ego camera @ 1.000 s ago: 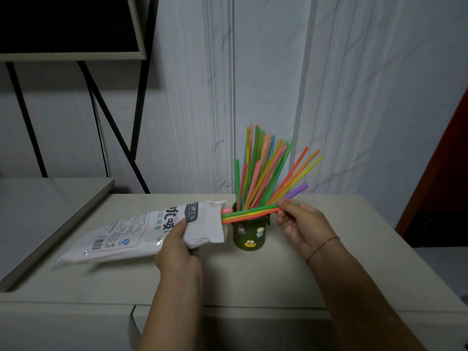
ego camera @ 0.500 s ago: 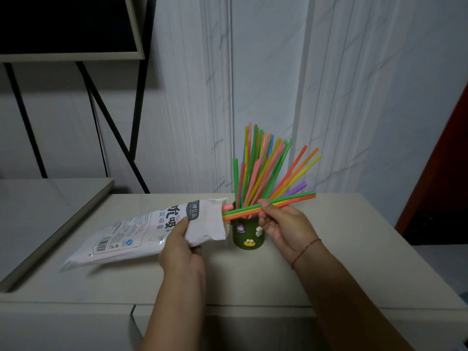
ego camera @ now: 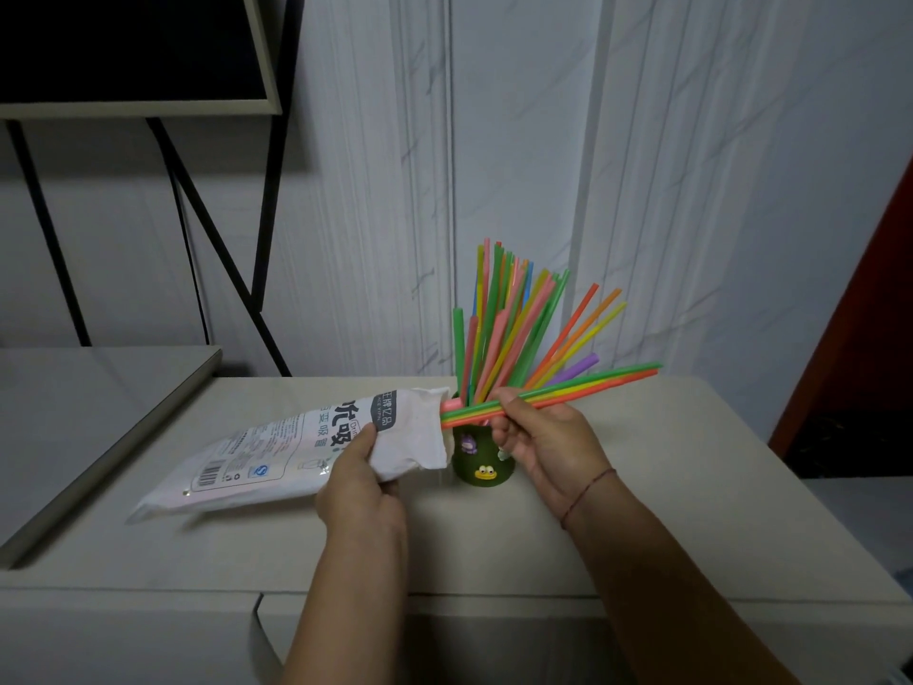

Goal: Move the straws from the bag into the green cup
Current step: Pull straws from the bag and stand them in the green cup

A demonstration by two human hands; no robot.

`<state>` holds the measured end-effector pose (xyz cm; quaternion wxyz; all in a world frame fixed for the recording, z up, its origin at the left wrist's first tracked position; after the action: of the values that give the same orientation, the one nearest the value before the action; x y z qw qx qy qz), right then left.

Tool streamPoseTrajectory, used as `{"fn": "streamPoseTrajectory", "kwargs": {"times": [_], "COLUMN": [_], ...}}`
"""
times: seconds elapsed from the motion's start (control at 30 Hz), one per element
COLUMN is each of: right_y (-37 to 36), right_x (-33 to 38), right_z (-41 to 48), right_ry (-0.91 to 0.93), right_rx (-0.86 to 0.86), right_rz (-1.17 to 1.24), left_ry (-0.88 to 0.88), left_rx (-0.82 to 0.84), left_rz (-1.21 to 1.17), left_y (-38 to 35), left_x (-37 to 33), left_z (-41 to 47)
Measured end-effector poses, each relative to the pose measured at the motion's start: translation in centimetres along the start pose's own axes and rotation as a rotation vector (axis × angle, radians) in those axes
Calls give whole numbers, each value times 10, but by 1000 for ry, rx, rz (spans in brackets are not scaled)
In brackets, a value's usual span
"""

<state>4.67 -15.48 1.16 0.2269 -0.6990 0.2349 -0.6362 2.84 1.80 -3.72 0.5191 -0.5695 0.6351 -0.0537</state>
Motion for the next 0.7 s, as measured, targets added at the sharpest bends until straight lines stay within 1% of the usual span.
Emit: {"fn": "streamPoseTrajectory", "kwargs": {"times": [0.13,0.23,0.47,0.6,0.7], "right_y": [18,32,53,48,35], "right_x": [21,38,58,59,51], "right_z": [8,13,18,19,20], "right_ry": [79,135,276,362,379], "right_rx": [-71,-125,-202,-207,-169], "right_rz": [-62,-65,-154,-330,-549], "left_ry": [27,42,35,40,37], "left_rx": [-9,-13,-28,-28,-26], "left_rz": [32,43,33,34,12], "left_y": [4,6,8,7,5], "left_x": [-5,-8,-5,-4,-4], "left_z": [8,12,14,13,12]}}
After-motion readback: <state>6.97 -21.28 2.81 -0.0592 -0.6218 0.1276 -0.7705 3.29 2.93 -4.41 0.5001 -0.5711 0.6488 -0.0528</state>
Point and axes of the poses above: each hand's wrist, its own z-axis towards the middle knuckle, its own y-axis out of the back of the hand, x = y × z, the point moved 5 cm from there along z, towards the middle knuckle, and after that the axes turned 8 degrees about z, right-handed, at the moved point
